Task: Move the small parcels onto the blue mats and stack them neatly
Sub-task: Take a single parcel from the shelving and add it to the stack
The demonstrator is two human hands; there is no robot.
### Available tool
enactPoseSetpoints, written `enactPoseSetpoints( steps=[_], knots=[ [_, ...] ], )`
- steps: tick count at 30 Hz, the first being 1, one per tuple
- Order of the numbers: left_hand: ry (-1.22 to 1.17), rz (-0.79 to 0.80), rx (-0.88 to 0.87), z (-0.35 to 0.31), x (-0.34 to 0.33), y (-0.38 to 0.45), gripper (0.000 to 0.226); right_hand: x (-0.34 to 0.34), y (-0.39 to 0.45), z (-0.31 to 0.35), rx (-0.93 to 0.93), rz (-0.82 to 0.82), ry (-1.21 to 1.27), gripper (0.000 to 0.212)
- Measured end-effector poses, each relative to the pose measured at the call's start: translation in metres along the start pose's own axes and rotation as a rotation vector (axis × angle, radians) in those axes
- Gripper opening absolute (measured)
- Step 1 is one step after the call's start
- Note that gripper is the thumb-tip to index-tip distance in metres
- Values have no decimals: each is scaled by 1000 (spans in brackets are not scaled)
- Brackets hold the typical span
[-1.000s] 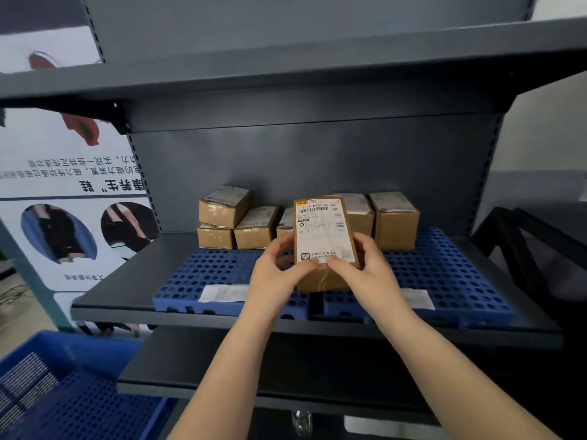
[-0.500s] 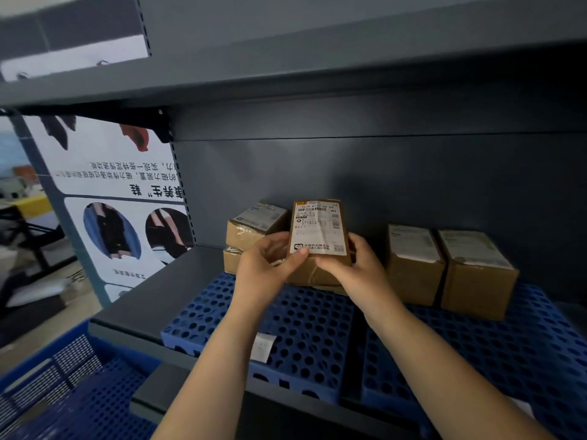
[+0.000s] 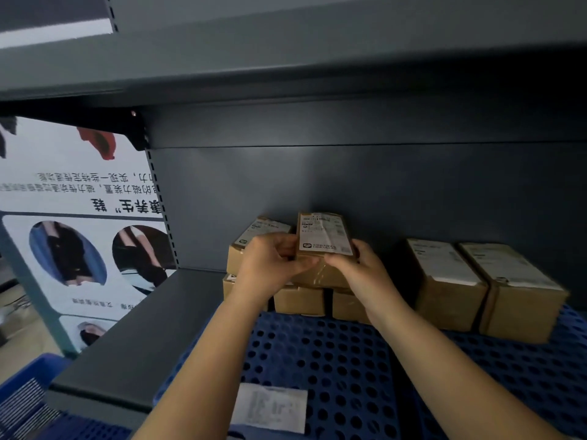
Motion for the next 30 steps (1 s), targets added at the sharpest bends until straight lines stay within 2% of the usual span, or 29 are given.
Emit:
enactPoseSetpoints(
  steps=[3, 11, 14, 19, 24, 26, 30],
  knots=[
    [105, 8, -32, 2, 3, 8, 39, -8, 8, -5, -25, -5, 9, 19],
    [420, -20, -155, 11, 8, 18, 35, -29, 17, -19, -63, -13, -49, 27],
    [411, -38, -181, 10, 11, 16, 31, -33, 20, -18, -35, -18, -78, 33],
    [378, -25, -226, 8, 13, 12, 40, -31, 21, -16, -18, -83, -132, 31],
    [458, 26, -321, -5, 0, 5, 40, -13, 6, 4, 89, -174, -458, 63],
    [503, 50, -387, -17, -9, 0, 40, -2, -6, 19, 152, -188, -584, 57],
    [614, 128, -507, -42, -35, -18, 44, 31, -35, 52, 186, -234, -946, 30]
  ],
)
Point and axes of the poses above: each hand's wrist, its own y-axis towards the middle knuckle, its own x-axis out of the back of the hand, z = x × y, the point moved 10 cm from there along y, towards the middle knuckle, and after that the axes turned 7 degrees about x, right-handed, at the moved point
